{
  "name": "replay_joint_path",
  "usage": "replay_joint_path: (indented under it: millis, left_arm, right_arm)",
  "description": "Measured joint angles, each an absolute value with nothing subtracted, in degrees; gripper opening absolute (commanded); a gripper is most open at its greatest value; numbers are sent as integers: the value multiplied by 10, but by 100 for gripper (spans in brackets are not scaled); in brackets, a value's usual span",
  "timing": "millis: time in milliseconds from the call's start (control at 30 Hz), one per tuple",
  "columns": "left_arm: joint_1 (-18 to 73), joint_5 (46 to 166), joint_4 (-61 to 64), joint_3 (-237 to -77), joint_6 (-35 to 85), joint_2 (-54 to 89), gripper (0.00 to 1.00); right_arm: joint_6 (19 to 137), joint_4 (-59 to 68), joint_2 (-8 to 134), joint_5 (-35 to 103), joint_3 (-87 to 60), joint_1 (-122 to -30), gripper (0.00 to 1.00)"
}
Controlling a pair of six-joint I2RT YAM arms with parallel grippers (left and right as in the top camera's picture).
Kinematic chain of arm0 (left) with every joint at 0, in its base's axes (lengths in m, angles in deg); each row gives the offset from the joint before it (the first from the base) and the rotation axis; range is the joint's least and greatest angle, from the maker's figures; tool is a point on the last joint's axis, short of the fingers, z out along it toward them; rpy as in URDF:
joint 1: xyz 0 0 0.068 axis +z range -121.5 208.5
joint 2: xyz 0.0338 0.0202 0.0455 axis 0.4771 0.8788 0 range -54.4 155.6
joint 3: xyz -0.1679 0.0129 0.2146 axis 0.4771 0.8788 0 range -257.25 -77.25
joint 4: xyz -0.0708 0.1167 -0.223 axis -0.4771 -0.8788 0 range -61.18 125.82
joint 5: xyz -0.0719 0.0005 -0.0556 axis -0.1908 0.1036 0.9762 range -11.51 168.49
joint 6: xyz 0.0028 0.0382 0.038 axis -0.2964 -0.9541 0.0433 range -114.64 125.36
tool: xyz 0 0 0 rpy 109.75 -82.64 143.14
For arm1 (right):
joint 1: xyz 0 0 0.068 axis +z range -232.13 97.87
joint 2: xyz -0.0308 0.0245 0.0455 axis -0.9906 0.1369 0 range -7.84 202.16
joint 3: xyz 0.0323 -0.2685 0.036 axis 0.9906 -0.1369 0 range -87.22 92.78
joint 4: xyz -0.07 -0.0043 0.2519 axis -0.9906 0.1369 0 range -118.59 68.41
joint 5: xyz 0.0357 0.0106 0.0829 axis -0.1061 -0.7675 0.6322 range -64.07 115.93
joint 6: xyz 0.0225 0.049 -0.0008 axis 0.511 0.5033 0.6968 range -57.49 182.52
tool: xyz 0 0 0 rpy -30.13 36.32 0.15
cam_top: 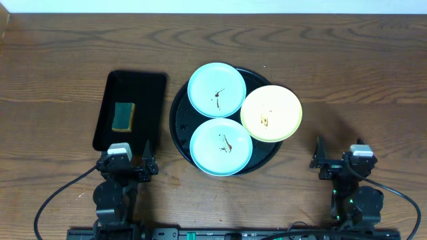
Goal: Clean dirty plates on tray and stack at the side
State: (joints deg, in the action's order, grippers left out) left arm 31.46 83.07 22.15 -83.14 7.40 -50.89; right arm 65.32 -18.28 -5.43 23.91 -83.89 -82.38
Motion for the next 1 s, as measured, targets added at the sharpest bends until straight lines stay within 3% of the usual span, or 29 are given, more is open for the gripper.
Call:
replay_joint_path:
  millis: [500, 1000]
  left_arm:
    - [315, 831, 92, -1008, 84, -274, 91]
    - [315, 837, -125, -1282, 84, 26, 91]
  right_arm:
    - [669, -124, 186, 238, -685, -824, 99]
    - [690, 115, 474, 283, -449, -824, 99]
